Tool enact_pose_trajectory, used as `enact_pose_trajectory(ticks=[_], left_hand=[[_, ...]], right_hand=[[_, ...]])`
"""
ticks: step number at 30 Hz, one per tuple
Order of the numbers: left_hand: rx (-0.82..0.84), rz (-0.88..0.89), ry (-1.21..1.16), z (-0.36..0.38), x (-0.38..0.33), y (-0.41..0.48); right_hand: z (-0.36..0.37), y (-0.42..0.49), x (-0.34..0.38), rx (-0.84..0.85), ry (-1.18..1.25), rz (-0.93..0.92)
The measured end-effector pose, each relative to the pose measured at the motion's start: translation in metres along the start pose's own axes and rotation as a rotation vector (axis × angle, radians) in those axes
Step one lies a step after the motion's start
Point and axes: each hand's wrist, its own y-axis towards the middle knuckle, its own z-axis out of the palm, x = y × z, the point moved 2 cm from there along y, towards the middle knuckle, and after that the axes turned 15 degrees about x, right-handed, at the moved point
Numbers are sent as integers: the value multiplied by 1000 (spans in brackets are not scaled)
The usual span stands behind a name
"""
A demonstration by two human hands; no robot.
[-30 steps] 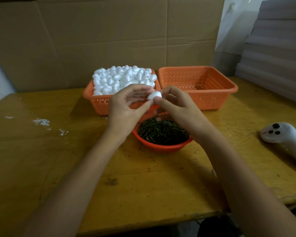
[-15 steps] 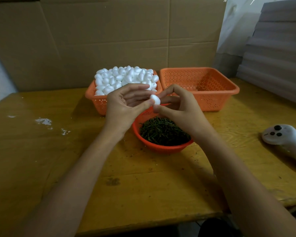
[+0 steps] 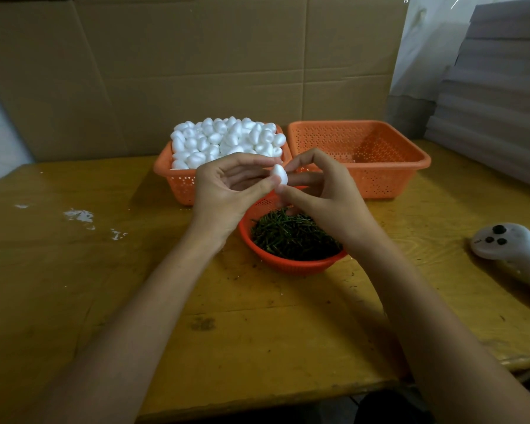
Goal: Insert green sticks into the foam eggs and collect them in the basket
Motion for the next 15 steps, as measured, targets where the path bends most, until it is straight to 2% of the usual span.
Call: enact_pose_trajectory(ticks=[6, 15], left_hand=[[21, 4, 15, -2, -1, 1], [12, -13, 27, -3, 2, 0]], right_hand=[[-1, -1, -1, -34, -91, -10], [-1, -1, 2, -22, -105, -8]])
